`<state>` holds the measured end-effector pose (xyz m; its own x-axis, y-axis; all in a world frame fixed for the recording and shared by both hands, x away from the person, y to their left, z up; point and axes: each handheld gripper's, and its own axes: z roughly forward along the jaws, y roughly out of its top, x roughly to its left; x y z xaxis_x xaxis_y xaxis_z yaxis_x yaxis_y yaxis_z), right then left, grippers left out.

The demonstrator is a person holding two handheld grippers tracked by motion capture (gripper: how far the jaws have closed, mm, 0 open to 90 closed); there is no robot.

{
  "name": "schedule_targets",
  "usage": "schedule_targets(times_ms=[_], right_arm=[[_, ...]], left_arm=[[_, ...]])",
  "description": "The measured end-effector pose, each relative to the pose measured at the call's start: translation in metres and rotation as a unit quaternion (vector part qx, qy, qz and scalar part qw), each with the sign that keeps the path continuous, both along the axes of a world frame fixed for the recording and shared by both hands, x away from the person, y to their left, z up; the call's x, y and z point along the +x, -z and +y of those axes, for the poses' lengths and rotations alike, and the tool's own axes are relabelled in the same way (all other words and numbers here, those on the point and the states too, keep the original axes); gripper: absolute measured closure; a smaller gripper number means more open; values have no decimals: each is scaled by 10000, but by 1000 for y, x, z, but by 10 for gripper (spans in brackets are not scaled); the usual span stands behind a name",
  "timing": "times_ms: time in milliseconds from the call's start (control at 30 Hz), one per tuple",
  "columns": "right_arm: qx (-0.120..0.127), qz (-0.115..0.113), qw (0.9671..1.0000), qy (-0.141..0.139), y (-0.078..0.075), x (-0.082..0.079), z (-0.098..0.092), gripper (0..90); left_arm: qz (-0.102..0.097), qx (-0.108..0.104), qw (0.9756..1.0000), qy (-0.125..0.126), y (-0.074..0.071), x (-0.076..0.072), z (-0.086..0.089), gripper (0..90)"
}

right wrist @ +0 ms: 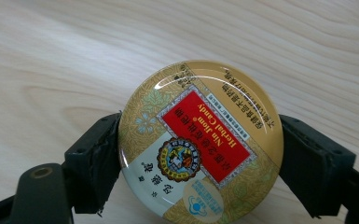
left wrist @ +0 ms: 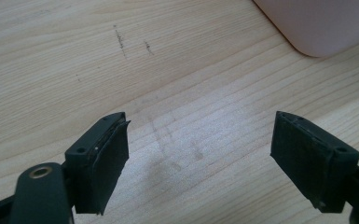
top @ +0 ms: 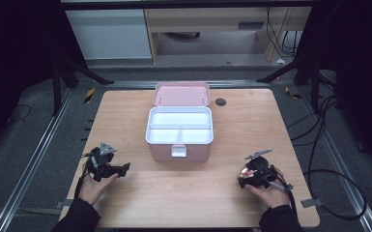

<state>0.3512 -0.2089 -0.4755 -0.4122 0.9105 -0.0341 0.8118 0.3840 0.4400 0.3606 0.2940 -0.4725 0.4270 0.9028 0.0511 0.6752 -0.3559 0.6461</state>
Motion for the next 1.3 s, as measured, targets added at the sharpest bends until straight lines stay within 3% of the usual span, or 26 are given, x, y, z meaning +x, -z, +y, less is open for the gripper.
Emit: schedule_targets(times_ms=[133,533,633,800,833,867,900,1000,1033,1100,1133,1233,1267,1300], right_arm=[[-6,12,9996,268,4,3,-21,206],[-36,6,9994,357,11,5,-30,180],[6,-145,9992,382,6,5,-30,151],[210,-753,9962,373,-14,5,-26,149],[210,-753,9962,373,-14,5,-26,153],[295,-866,9952,337,-19,7,-24,154],[468,-1111,9922,312,-28,10,-21,164],[686,-1496,9861,244,-40,15,-11,206],[686,-1496,9861,244,-40,15,-11,206],[851,-1701,9817,64,-50,22,6,231],[851,-1701,9817,64,-50,22,6,231],[1042,-1873,9766,-156,-62,31,26,255],[1182,-2000,9723,-268,-69,37,39,270],[1182,-2000,9723,-268,-69,37,39,270]], left_arm=[[4,-12,10000,-4,0,0,0,186],[-46,-85,9999,-25,-4,0,1,186],[-106,-189,9998,2,-9,0,1,186],[-283,-178,9994,93,-24,1,-6,200],[-325,-205,9992,120,-28,3,-8,200],[-362,-243,9989,146,-32,5,-9,201],[-413,-300,9985,173,-37,7,-12,206],[-528,-480,9971,262,-51,15,-19,208],[-566,-527,9966,291,-56,18,-22,208],[-663,-623,9953,337,-64,24,-28,214],[-704,-657,9947,357,-68,27,-31,214],[-799,-791,9928,408,-77,36,-41,231],[-822,-795,9925,428,-80,39,-44,238],[-828,-842,9919,458,-81,42,-47,238]])
